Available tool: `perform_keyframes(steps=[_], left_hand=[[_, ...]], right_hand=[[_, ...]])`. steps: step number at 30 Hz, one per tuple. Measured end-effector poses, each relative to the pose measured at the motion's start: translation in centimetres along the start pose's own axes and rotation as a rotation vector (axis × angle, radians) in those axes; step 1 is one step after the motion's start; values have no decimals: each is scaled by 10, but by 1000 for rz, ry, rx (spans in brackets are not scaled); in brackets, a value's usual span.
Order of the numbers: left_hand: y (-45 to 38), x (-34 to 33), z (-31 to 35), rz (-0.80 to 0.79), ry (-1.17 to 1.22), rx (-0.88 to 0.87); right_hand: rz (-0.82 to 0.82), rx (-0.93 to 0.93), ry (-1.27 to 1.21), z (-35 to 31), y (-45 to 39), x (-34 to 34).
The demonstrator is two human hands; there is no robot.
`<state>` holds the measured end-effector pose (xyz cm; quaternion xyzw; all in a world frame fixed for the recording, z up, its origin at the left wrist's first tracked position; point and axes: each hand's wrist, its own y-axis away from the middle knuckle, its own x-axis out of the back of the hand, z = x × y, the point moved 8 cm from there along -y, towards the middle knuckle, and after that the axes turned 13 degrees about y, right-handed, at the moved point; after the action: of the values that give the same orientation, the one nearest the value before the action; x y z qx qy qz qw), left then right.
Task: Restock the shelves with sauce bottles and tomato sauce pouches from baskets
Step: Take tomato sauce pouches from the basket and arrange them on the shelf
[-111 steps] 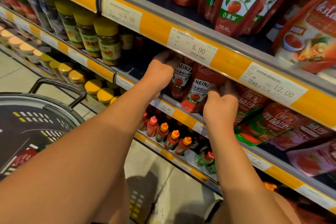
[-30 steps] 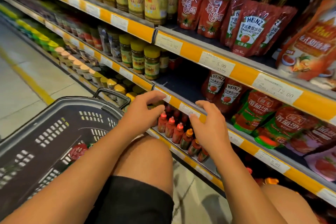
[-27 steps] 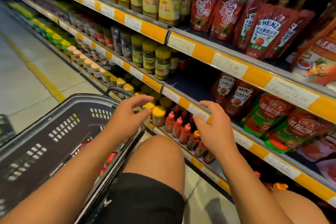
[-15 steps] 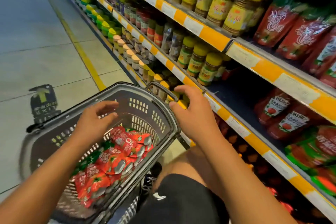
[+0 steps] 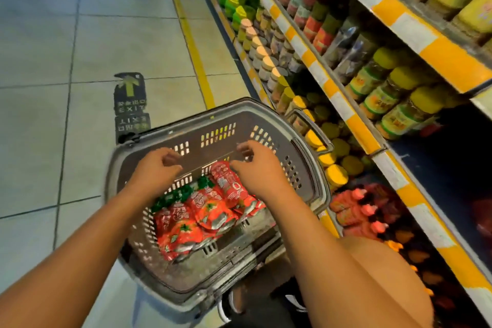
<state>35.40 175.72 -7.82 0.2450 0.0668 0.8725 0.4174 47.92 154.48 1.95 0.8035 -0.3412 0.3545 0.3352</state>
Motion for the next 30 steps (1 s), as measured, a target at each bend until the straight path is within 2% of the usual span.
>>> perform_keyframes(steps=[5, 8, 19, 25, 30], left_hand=[[-15, -7, -27, -20, -76, 97], [-23, -24, -37, -68, -117, 139], [-31, -92, -84, -163, -180, 352], [-15, -129, -129, -227, -113, 537], [-7, -144, -150, -137, 178, 705]], right_hand=[[-132, -195, 139, 58, -13, -34], [-131, -214, 198, 75, -27, -39], [-298, -244, 316, 97, -67, -91], [-399, -270, 267, 110, -77, -122], [-553, -299, 225, 112, -75, -136]])
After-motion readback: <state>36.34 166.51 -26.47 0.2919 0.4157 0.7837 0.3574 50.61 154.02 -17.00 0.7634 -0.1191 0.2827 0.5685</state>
